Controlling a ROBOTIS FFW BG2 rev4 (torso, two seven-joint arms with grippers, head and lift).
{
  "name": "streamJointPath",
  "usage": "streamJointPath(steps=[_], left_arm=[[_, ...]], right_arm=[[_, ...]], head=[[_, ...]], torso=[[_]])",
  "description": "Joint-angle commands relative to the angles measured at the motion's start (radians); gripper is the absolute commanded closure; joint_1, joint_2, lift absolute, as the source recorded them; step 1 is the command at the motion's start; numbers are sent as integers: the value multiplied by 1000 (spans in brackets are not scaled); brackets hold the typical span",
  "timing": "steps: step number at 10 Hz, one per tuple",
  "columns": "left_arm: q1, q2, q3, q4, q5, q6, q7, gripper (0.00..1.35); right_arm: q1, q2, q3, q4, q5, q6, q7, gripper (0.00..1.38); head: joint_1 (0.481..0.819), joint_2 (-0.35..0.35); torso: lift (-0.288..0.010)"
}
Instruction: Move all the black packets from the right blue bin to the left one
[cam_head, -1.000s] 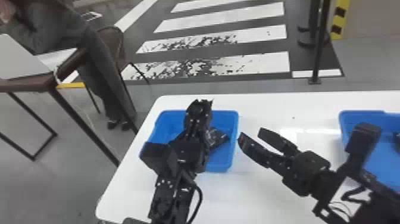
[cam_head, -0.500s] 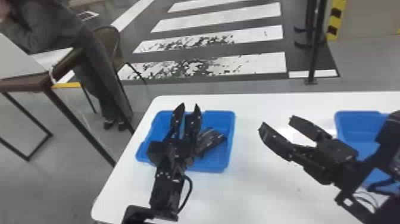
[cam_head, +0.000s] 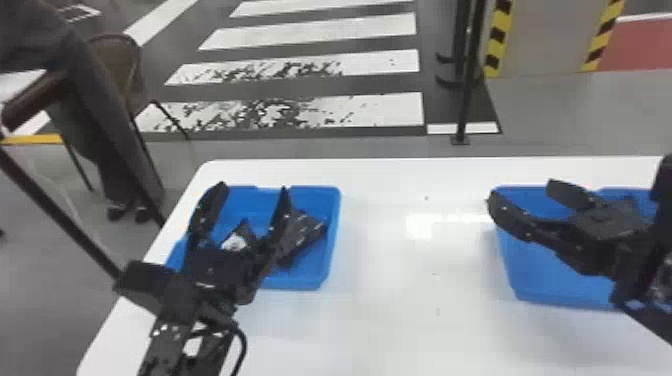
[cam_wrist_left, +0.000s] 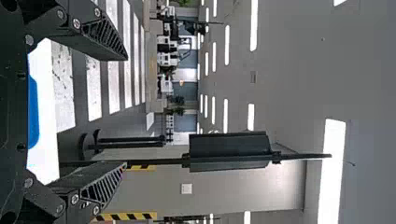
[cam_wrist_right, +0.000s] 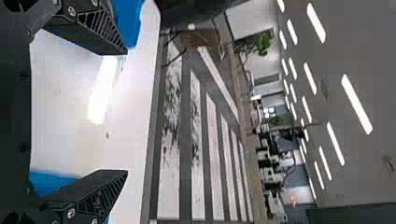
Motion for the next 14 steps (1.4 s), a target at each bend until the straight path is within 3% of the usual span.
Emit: streamJointPath(steps=[1,2,3,4,6,7,10,14], left_arm=[[87,-2,-56,-104,75,-22,3,228],[107,11,-106,-128,91,-81,17,228],[107,21,-122,-153,87,-76,27,222],[107,17,-118,-153,85,-76,34,222],[116,14,-110,-153,77,-71,34,222],[112,14,-112,-153,65,-73,34,220],[107,17,-114,-153,51,-59,34,200],[107,15,-112,-150,41,-51,34,180]], right_arm=[[63,28,-112,-112,100,104,-82,125],[112,40,-164,-178,100,165,-156,125],[114,46,-214,-201,128,261,-174,127],[112,46,-240,-213,158,320,-198,125],[31,33,-280,-95,210,298,-182,127],[-43,8,-282,25,210,251,-129,127],[-183,-6,-282,300,224,160,-54,125],[-269,-26,-212,477,226,148,-14,124]], head=[[695,121],[695,37],[695,-40],[695,-75],[695,-165],[695,-192],[695,-222],[695,-232]], torso=[[-140],[-140],[-140],[-140],[-140],[-140],[-140],[-140]])
